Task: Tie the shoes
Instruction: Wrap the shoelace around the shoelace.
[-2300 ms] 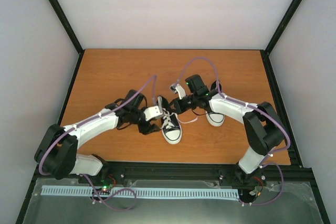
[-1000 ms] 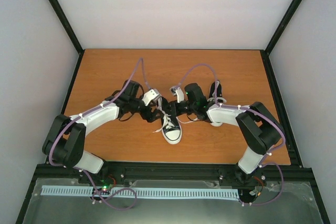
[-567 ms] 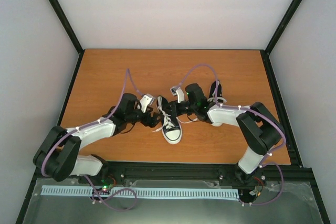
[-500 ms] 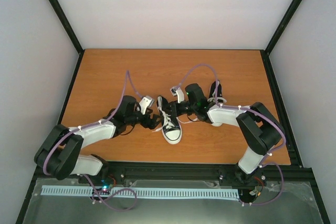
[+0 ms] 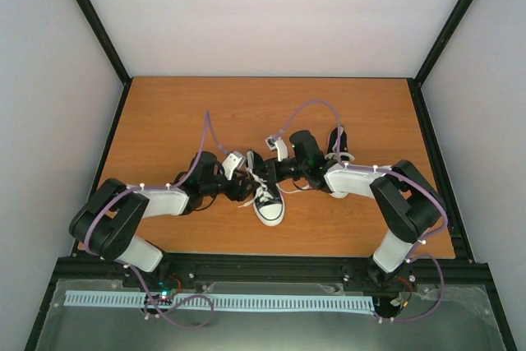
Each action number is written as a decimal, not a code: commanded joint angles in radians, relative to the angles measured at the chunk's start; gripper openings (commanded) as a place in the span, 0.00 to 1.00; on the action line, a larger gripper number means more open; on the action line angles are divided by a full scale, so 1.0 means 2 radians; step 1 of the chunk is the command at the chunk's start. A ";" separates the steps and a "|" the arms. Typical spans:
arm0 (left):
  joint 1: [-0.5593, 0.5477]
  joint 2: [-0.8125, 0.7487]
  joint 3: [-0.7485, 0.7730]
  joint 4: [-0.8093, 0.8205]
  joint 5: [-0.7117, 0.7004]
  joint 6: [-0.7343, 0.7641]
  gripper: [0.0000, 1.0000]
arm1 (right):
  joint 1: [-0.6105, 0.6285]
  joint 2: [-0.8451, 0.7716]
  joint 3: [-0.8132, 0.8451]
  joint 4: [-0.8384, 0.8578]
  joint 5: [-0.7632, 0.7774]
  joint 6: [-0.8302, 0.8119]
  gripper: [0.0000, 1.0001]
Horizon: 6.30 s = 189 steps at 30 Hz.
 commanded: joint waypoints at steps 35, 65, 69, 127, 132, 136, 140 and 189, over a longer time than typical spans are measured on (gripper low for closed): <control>-0.005 0.026 0.052 0.007 0.055 0.125 0.01 | -0.022 0.001 0.084 -0.140 -0.052 -0.092 0.40; -0.023 0.045 0.063 0.006 0.007 0.157 0.01 | -0.015 -0.017 0.071 -0.163 -0.030 -0.093 0.03; -0.023 0.038 0.060 -0.007 0.003 0.158 0.01 | -0.024 -0.025 0.091 -0.220 0.012 -0.109 0.25; -0.023 -0.003 0.028 -0.029 -0.004 0.249 0.01 | -0.054 0.062 0.282 -0.266 -0.102 -0.075 0.03; -0.023 -0.007 0.023 -0.029 -0.005 0.255 0.01 | -0.007 0.153 0.394 -0.296 -0.061 -0.065 0.03; -0.023 -0.012 0.022 -0.027 -0.007 0.253 0.01 | 0.005 0.179 0.416 -0.301 -0.061 -0.048 0.03; -0.023 -0.012 0.019 -0.026 -0.005 0.253 0.01 | 0.008 0.177 0.420 -0.328 -0.055 -0.065 0.34; -0.021 -0.014 0.035 -0.052 -0.020 0.228 0.01 | -0.007 0.324 0.543 -0.560 0.301 -0.246 0.54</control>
